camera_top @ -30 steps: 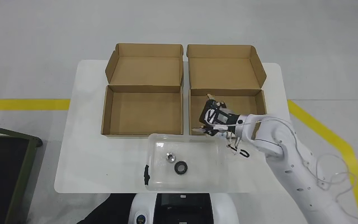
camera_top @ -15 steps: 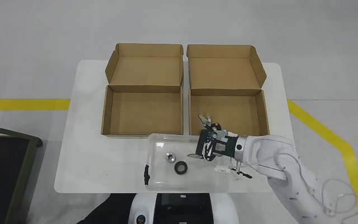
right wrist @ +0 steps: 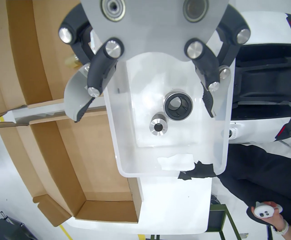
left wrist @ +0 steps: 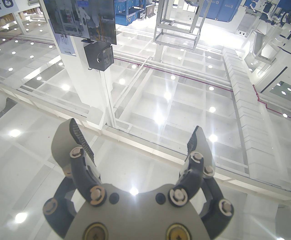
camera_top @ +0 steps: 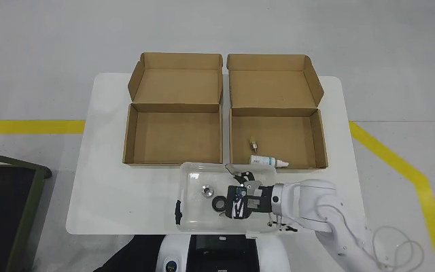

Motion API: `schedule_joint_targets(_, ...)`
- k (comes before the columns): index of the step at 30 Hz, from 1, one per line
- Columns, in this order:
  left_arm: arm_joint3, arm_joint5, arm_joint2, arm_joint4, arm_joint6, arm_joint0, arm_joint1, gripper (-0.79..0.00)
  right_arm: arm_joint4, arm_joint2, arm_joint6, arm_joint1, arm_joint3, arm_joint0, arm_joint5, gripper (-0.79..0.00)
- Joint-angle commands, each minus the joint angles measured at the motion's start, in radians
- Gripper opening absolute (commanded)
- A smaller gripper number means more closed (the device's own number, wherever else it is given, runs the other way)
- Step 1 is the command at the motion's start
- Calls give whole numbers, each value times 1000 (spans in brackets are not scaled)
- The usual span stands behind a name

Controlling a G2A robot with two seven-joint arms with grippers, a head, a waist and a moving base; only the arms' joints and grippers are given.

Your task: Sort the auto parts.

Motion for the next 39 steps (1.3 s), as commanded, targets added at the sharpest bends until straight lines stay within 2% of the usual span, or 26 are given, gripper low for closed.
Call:
schedule_joint_targets(1,0,0,0,0,0,0,0,0,-5,-12,-9,-1,12,-1,-4,0)
schedule_joint_targets(10,0,0,0,0,0,0,0,0,-39,-70,-24,-6,70,9,-15,-43)
schedule_joint_targets(16,0,0,0,0,0,0,0,0,-61,-112,-36,-13,110,32,-6,-123)
schedule_joint_targets(26,0,0,0,0,0,0,0,0,-96,-166,-38,-27,184,81,11,-154)
schedule_joint_targets(30,0,0,0,0,0,0,0,0,-99,-172,-40,-29,202,88,16,-215)
schedule_joint_targets(35,0,0,0,0,0,0,0,0,-89,-175,-50,-31,219,90,23,-385)
schedule_joint_targets(39,0,0,0,0,0,0,0,0,-80,-181,-60,-33,230,90,25,-394)
